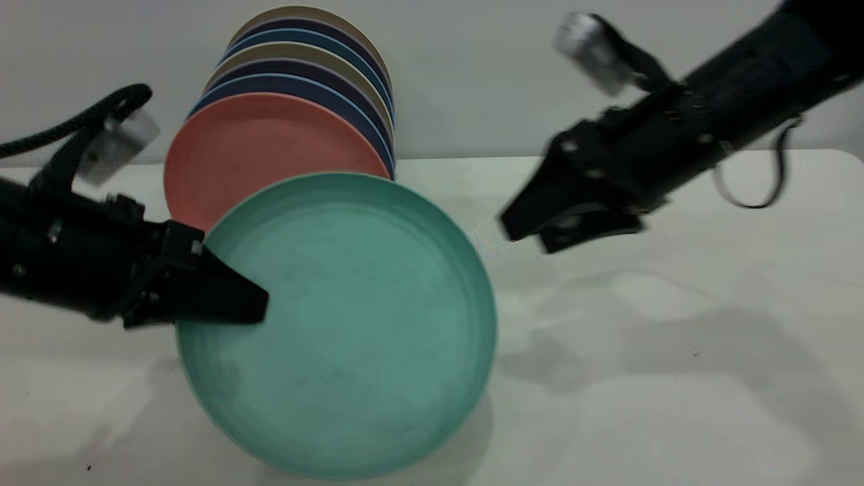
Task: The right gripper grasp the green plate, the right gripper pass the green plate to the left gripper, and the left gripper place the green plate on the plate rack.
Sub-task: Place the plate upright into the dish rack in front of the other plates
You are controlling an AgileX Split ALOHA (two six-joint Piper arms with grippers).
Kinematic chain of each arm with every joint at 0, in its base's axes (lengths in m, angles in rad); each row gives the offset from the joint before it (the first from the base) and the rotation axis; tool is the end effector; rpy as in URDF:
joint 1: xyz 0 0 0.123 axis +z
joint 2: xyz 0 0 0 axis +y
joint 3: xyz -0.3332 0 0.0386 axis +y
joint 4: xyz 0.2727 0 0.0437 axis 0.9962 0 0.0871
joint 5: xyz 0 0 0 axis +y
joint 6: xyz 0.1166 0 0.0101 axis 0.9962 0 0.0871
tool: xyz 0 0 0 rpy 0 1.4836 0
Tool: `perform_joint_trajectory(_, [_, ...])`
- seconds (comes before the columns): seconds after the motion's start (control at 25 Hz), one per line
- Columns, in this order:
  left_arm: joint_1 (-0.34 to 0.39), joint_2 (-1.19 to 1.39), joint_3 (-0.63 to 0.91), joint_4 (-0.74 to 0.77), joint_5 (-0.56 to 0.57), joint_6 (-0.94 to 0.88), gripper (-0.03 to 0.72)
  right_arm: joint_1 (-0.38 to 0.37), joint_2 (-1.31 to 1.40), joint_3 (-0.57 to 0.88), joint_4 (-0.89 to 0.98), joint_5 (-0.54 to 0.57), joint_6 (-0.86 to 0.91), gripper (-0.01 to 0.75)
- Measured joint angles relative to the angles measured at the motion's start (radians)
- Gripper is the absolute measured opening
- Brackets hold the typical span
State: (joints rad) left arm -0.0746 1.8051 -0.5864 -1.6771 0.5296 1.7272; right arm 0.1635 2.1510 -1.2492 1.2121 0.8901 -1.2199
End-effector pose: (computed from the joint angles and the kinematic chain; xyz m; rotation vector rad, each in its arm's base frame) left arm 0.2934 -0.0810 0.1085 0.3154 2.5544 -0.7051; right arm 0.4258 0.1566 0.1182 -0.6412 2.5060 1.1081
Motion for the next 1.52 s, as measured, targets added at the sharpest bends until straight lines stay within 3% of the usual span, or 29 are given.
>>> perform_joint_trajectory(0.2, [0.0, -0.121, -0.118, 0.281, -0.036, 0.043, 0.095, -0.13, 0.0, 0.0, -0.083, 0.023, 0.066, 0.694])
perform_joint_trajectory(0.4, [0.0, -0.223, -0.249, 0.625, 0.039, 0.186, 0.095, -0.202, 0.0, 0.0, -0.124, 0.03, 0.081, 0.634])
perform_joint_trajectory(0.48, [0.0, -0.233, -0.302, 0.699, 0.048, 0.234, 0.095, -0.213, 0.0, 0.0, -0.138, 0.031, 0.081, 0.598])
perform_joint_trajectory(0.64, [0.0, -0.233, -0.369, 0.709, -0.045, 0.269, 0.095, -0.214, 0.0, 0.0, -0.162, 0.032, 0.084, 0.566])
perform_joint_trajectory(0.92, [0.0, -0.233, -0.383, 0.591, -0.232, 0.356, 0.095, -0.214, 0.0, 0.0, -0.167, 0.033, 0.085, 0.563])
perform_joint_trajectory(1.52, [0.0, -0.225, -0.383, 0.612, -0.31, 0.374, 0.095, -0.214, 0.0, 0.0, -0.168, 0.03, 0.085, 0.563])
